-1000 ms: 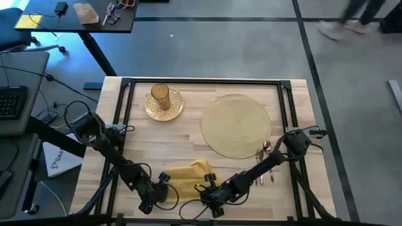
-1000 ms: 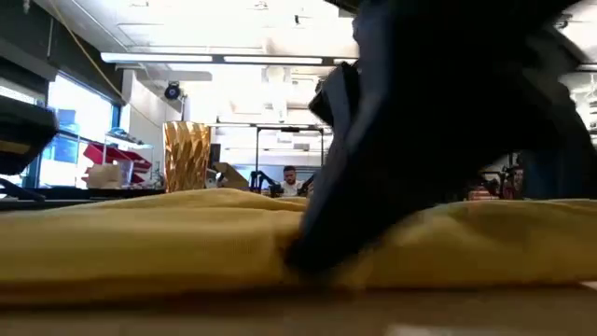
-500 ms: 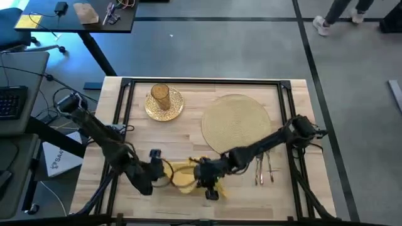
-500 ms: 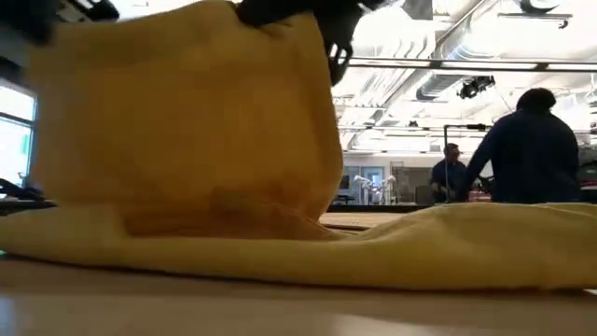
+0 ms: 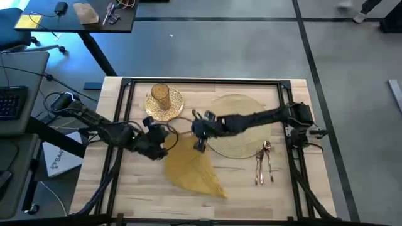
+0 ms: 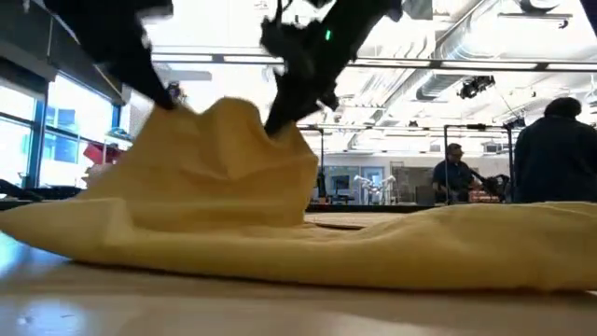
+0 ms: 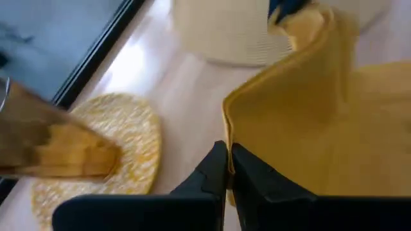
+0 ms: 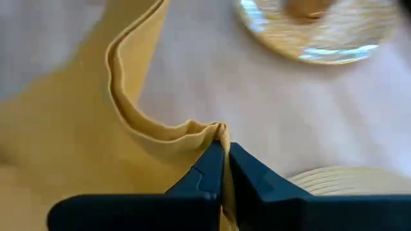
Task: Set table place
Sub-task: Fold the yellow table napkin
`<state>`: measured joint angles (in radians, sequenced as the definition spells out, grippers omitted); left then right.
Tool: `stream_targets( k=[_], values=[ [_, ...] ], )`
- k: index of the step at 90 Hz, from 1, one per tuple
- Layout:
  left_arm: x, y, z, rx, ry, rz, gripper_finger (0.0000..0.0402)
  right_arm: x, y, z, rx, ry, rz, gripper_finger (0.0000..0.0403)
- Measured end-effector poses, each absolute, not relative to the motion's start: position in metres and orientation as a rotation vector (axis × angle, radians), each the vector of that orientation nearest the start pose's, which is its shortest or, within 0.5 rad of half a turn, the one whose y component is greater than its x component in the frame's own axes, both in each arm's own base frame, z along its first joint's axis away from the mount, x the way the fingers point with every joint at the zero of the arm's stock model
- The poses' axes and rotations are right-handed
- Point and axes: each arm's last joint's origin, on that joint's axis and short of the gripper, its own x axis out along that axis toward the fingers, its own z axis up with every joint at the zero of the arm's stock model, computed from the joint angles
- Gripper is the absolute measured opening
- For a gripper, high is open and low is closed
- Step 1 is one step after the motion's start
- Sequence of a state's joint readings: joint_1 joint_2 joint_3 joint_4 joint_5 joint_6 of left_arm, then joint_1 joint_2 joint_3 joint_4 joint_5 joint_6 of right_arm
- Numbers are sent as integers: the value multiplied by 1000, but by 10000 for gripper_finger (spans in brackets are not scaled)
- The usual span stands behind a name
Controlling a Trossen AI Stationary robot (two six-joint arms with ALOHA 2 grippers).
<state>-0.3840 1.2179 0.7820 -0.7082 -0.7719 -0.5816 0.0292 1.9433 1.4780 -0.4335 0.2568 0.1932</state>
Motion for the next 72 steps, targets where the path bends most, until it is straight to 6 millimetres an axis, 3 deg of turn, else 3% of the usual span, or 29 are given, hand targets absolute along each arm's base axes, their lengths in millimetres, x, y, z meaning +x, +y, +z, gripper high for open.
stream_targets(
  k=[17, 39, 52, 72],
  values=[
    [206, -41, 206, 106, 832, 658, 0, 423, -28, 210, 42, 890, -347, 0],
    [216, -40, 210, 196, 826, 536, 0, 424, -35, 207, -40, 908, -317, 0],
    [218, -46, 208, 133, 860, 400, 0, 422, -20, 204, -28, 953, -227, 0],
    [214, -69, 197, 7, 859, 143, 0, 410, 33, 187, -41, 1057, -50, 0]
  ],
)
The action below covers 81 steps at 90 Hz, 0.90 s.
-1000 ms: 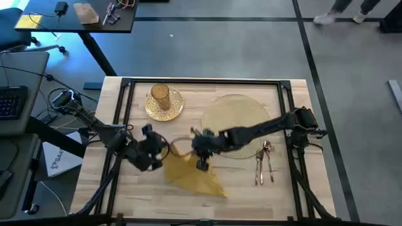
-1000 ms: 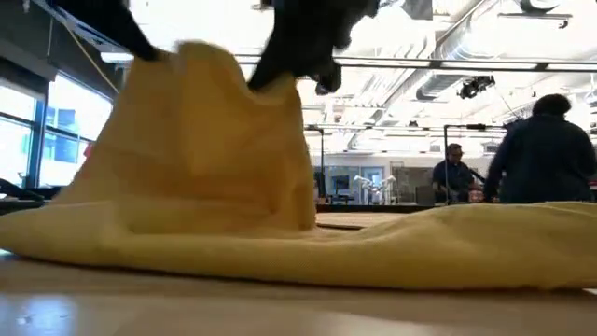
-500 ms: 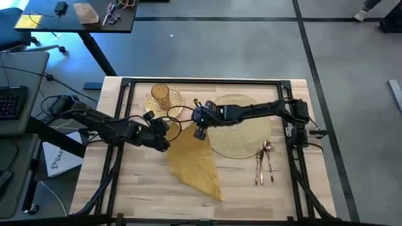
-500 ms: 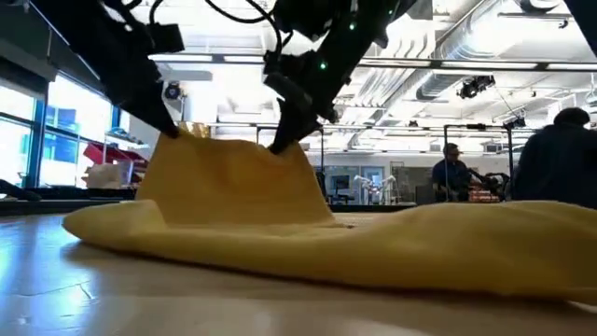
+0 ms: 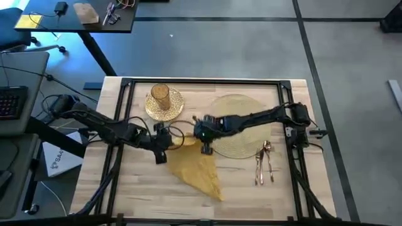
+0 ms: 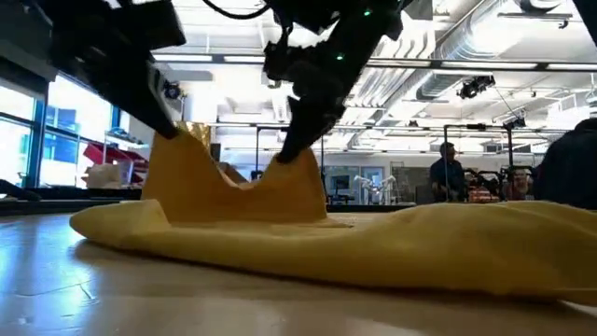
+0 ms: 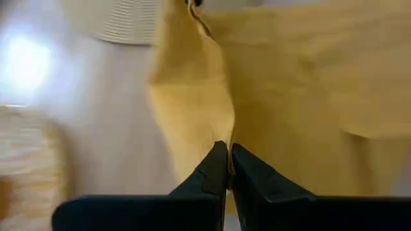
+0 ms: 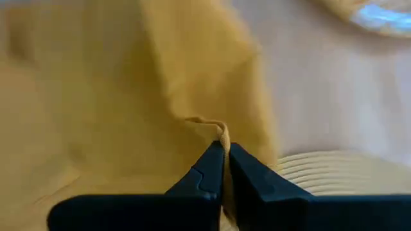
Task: Set table place
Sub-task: Fold the yellow table napkin
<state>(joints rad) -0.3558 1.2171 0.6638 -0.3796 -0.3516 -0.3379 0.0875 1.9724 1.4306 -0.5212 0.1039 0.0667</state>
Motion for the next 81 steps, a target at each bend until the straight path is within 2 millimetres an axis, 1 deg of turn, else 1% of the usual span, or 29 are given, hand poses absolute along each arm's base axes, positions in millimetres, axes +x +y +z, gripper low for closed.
stream_targets(
  k=[9, 16, 25, 37, 53, 69, 81],
  values=[
    [211, -72, 188, -43, 848, 151, 0, 402, 52, 174, -25, 1075, -36, 0],
    [209, -71, 181, -65, 850, 164, 0, 395, 61, 163, -5, 1085, -69, 0],
    [208, -72, 177, -77, 862, 126, 0, 391, 63, 159, 19, 1096, -110, 0],
    [208, -74, 177, -81, 876, 69, 0, 388, 62, 153, 21, 1109, -114, 0],
    [211, -79, 180, -138, 861, -56, 0, 387, 59, 152, 68, 1133, -62, 0],
    [213, -81, 181, -164, 847, -85, 0, 389, 64, 156, 131, 1146, 2, 0],
    [213, -81, 182, -171, 841, -96, 0, 389, 69, 164, 123, 1174, 15, 0]
  ],
)
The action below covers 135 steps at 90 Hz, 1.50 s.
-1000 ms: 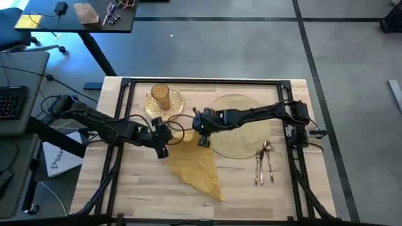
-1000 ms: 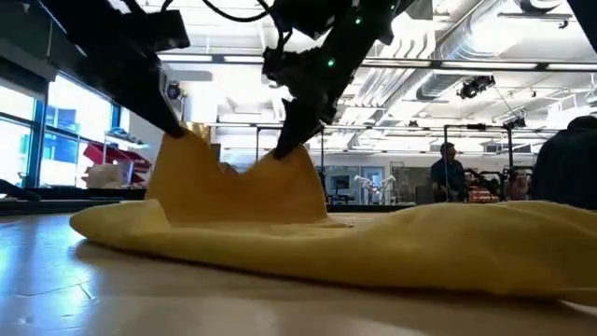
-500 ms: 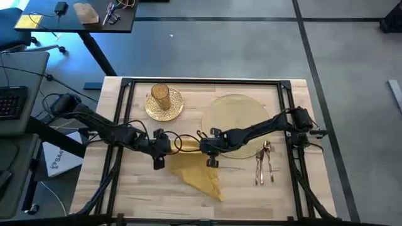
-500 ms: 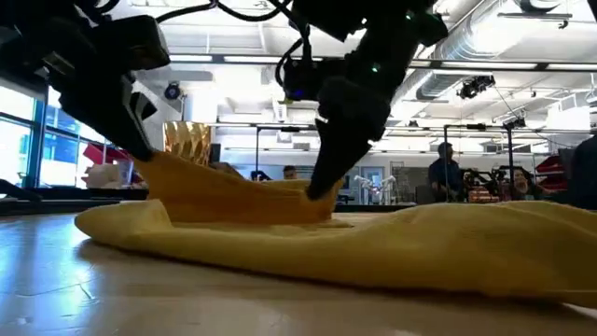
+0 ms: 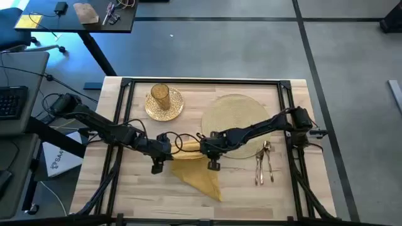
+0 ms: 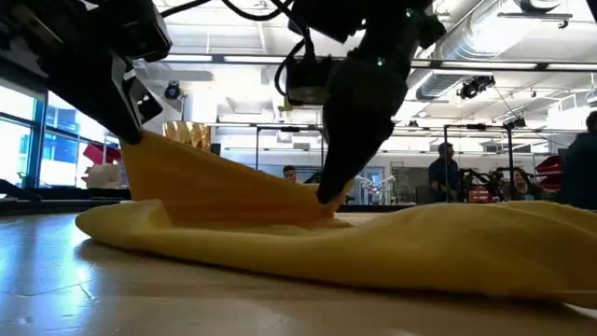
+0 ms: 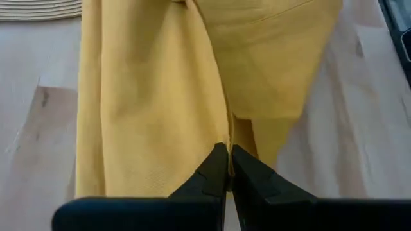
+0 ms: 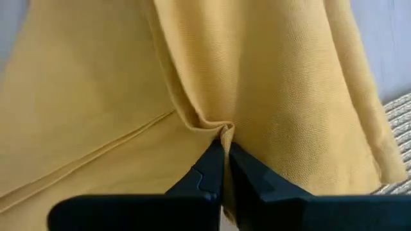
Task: Set table place
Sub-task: Fold the yellow table napkin
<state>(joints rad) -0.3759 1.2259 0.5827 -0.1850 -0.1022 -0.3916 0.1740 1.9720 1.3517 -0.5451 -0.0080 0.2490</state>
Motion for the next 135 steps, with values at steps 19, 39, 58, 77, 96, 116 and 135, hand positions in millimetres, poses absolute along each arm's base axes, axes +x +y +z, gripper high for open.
stream_targets(
  k=[19, 39, 58, 77, 96, 116, 135],
  values=[
    [215, -83, 178, -190, 865, -129, 0, 389, 71, 167, 145, 1200, 48, 0],
    [217, -87, 171, -189, 902, -135, 0, 387, 79, 166, 107, 1195, 55, 0],
    [220, -82, 188, -175, 879, -48, 0, 391, 71, 176, 103, 1198, -15, 0],
    [225, -74, 226, -174, 829, -29, 0, 403, 67, 217, 147, 1202, 49, 0],
    [222, -70, 254, -290, 800, -217, 0, 412, 67, 254, 321, 1154, 358, 0],
    [214, -59, 234, -244, 907, -87, 0, 408, 46, 232, 361, 1216, 225, 0],
    [208, -44, 211, -187, 931, 176, 0, 401, 15, 200, 444, 1248, -97, 0]
  ],
)
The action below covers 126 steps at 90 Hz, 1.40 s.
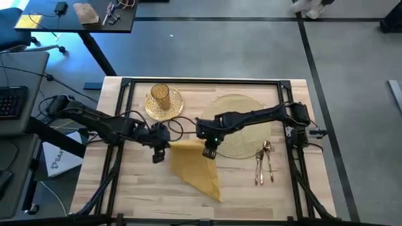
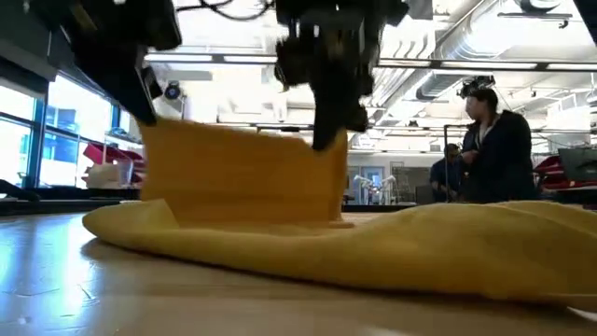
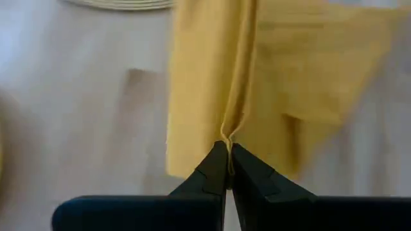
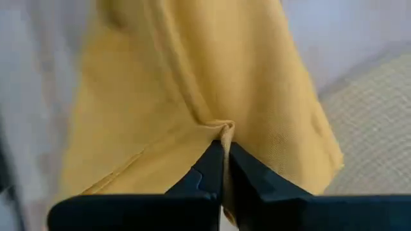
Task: Set table place
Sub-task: Fold the yellow table napkin
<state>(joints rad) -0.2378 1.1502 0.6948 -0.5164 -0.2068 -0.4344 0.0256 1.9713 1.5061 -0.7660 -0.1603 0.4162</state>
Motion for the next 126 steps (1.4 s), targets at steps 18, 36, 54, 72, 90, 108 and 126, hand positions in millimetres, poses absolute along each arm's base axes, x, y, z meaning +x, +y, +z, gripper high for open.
stream_targets(
  k=[18, 36, 54, 72, 90, 108, 126],
  values=[
    [211, -33, 210, -151, 871, 317, 0, 402, -3, 196, 423, 1196, -241, 0],
    [214, -24, 212, -116, 852, 325, 0, 405, -11, 197, 432, 1159, -251, 0],
    [215, -24, 211, -176, 886, 204, 0, 405, -7, 198, 426, 1180, -151, 0],
    [214, -39, 212, -384, 969, -189, 0, 403, 30, 200, 522, 1231, 194, 0],
    [213, -54, 215, -393, 970, -360, 0, 403, 69, 200, 491, 1195, 395, 0],
    [215, -55, 208, -361, 990, -286, 0, 406, 67, 198, 502, 1174, 192, 0],
    [224, -52, 193, -297, 1024, -115, 0, 405, 44, 195, 570, 1187, -39, 0]
  ],
)
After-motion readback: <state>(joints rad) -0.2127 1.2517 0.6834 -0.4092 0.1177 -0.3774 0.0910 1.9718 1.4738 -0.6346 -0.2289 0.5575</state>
